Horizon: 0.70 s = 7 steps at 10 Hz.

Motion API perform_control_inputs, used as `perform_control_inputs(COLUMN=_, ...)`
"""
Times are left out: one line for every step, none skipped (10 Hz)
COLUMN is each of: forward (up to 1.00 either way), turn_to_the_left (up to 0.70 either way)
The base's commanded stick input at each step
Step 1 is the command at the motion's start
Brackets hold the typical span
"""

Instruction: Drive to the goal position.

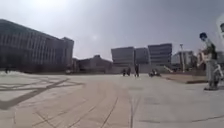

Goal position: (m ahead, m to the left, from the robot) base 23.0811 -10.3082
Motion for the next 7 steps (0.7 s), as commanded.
perform_control_inputs(forward=0.85, turn_to_the_left=0.0)
perform_control_inputs(forward=0.85, turn_to_the_left=0.0)
perform_control_inputs(forward=0.85, turn_to_the_left=0.0)
perform_control_inputs(forward=0.85, turn_to_the_left=0.0)
perform_control_inputs(forward=0.85, turn_to_the_left=0.0)
perform_control_inputs(forward=0.85, turn_to_the_left=0.0)
perform_control_inputs(forward=0.85, turn_to_the_left=0.0)
